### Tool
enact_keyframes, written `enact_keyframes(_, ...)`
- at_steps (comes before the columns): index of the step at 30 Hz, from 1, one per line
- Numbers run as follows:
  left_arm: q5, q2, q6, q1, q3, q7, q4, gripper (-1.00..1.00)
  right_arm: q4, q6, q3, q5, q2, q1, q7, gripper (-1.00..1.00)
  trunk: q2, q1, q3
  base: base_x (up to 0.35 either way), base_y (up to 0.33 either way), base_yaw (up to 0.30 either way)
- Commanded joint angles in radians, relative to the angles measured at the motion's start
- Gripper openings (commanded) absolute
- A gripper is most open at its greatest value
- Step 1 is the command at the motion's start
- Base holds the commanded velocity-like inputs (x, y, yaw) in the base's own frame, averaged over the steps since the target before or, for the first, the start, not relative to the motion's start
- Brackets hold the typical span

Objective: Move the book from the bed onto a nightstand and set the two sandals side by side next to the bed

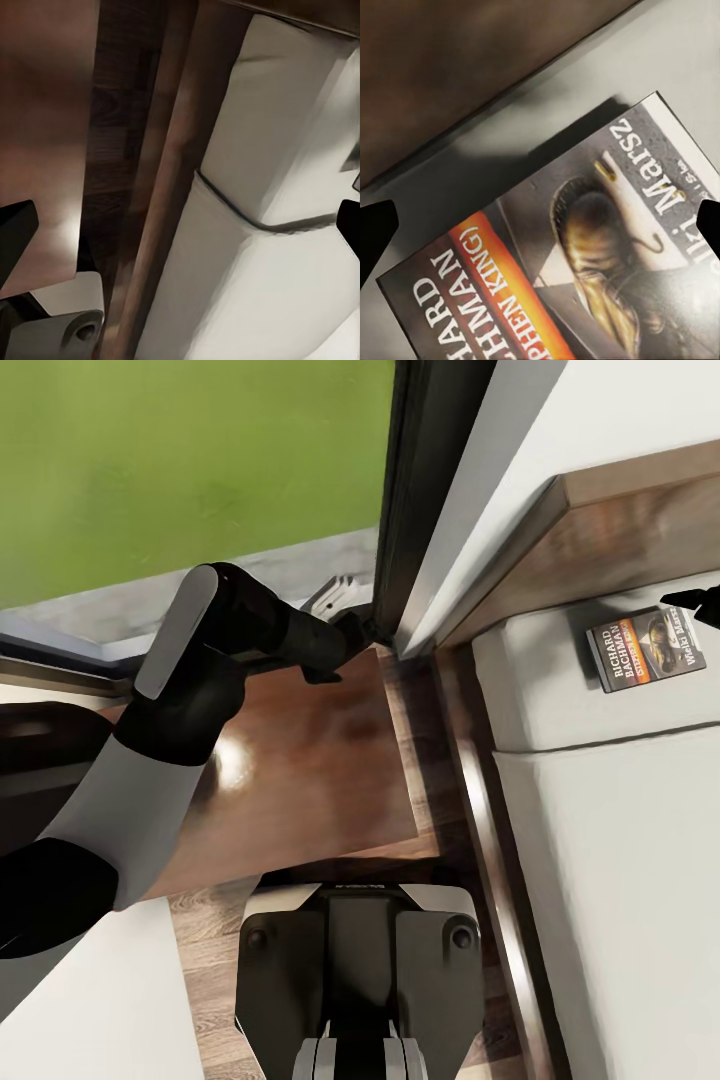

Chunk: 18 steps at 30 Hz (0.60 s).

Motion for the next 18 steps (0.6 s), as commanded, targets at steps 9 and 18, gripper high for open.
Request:
enact_keyframes(9,0.004,0.000,0.008,-0.001,0.001,0.007,0.000,1.00,0.000,0.007,-0.002,-0.004,0.000,-0.001,0.001,1.00,-0.001,0.000,-0.001,0.000,0.000,0.000)
enact_keyframes(18,0.004,0.000,0.008,-0.001,0.001,0.007,0.000,1.00,0.000,0.007,-0.002,-0.004,0.000,-0.001,0.001,1.00,-0.001,0.000,-0.001,0.000,0.000,0.000)
